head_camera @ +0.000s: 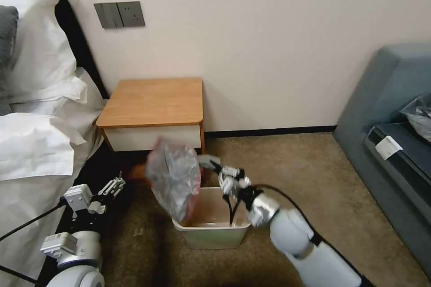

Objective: Pick up the garbage bag from the table and place it over the trash can.

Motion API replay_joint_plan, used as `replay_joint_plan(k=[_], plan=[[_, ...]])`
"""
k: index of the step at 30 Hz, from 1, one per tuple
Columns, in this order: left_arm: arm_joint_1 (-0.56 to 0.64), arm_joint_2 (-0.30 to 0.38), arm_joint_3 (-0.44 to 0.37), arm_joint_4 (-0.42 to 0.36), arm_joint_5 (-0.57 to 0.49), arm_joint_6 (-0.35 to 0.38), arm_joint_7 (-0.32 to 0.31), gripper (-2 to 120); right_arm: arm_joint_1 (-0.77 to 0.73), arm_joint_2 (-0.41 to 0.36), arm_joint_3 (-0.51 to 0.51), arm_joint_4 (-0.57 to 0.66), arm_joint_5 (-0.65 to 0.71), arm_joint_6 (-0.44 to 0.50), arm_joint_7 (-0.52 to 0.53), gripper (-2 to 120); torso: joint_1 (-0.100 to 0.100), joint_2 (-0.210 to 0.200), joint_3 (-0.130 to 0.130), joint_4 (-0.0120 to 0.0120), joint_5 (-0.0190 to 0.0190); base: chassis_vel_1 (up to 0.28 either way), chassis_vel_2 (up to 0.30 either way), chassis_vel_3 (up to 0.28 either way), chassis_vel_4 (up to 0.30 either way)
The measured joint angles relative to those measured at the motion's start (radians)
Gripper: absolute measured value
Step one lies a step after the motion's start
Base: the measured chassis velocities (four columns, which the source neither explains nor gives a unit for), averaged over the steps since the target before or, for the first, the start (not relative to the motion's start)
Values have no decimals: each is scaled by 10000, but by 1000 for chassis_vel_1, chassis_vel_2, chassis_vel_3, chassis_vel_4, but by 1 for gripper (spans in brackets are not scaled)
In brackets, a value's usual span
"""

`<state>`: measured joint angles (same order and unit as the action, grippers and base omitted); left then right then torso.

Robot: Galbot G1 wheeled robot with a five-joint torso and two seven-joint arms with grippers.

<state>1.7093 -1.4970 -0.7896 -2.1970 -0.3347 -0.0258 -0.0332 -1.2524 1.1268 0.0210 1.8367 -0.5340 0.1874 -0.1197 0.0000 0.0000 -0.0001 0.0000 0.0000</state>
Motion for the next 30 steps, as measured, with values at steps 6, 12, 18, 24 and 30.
replay_joint_plan(k=[6, 12, 18, 24, 30], plan=[[11, 78, 16, 43, 10, -52, -10, 97, -607, -26, 117, -38, -417, 201, 95, 0, 0, 0, 0, 0, 0, 0, 0, 0, 0], [45, 188, 39, 139, 77, -179, -15, 98, -875, -179, 107, 174, -590, 180, 44, 0, -1, 0, 0, 1, 0, 0, 0, 0, 0], [5, 185, 150, 322, 174, -234, -22, 98, -941, -307, 164, 221, -348, 165, -90, 7, 0, 0, 1, 0, 1, 0, 0, 0, 0], [-115, 185, 279, 555, 325, -259, -26, 98, -1032, -698, 263, 236, 448, 223, -303, 30, 0, 0, 1, 0, 0, 0, 0, 0, 0], [-280, 230, 346, 812, 327, -259, -28, 98, -1031, -1051, 594, 552, 825, 239, -608, 53, -1, 0, 1, 0, 1, 0, 0, 0, 0]])
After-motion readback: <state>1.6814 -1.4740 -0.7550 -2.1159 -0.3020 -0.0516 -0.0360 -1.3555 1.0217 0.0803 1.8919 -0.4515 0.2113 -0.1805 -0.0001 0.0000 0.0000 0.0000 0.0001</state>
